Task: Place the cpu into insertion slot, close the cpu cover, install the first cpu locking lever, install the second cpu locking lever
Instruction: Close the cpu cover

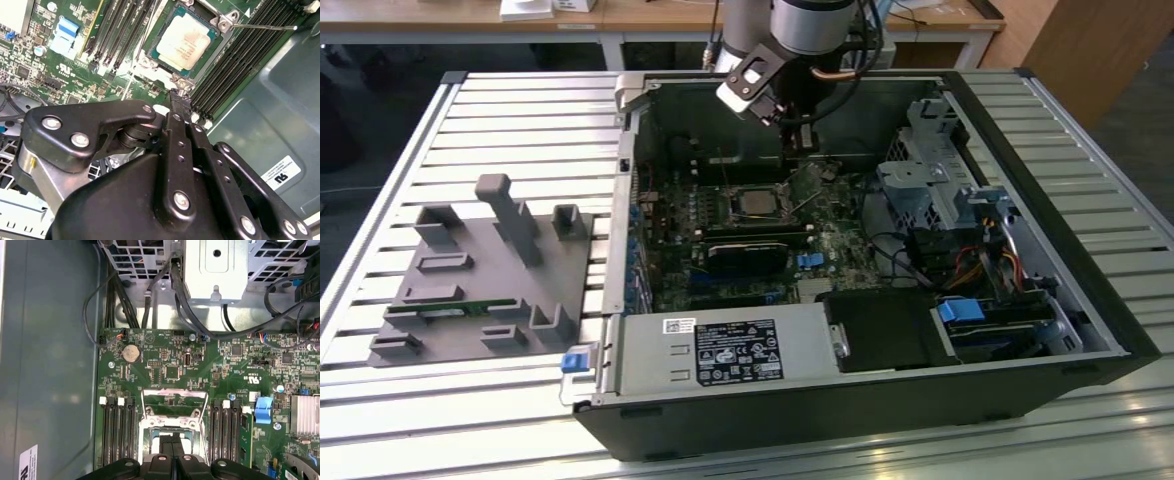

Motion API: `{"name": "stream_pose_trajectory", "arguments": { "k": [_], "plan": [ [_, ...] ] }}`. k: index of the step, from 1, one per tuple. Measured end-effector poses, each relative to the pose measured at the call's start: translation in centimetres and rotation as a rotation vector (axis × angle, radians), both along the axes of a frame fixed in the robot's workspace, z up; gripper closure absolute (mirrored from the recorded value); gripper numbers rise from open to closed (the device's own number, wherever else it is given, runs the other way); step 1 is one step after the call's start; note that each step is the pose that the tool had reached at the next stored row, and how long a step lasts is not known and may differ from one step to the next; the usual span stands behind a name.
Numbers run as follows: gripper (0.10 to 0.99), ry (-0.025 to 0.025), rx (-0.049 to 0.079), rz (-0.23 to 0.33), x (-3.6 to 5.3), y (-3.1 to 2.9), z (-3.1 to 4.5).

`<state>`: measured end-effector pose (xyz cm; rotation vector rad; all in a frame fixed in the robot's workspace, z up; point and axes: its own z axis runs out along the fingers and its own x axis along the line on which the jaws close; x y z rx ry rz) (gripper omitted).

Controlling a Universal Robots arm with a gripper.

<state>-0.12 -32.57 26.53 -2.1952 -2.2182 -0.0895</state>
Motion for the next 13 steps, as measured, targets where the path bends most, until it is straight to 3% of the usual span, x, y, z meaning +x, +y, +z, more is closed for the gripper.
{"name": "stream_pose_trajectory", "arguments": {
  "k": [13],
  "plan": [
    [0.965, 0.0001, 0.000, 0.000, 1.18, 0.00, -0.03]
  ]
}}
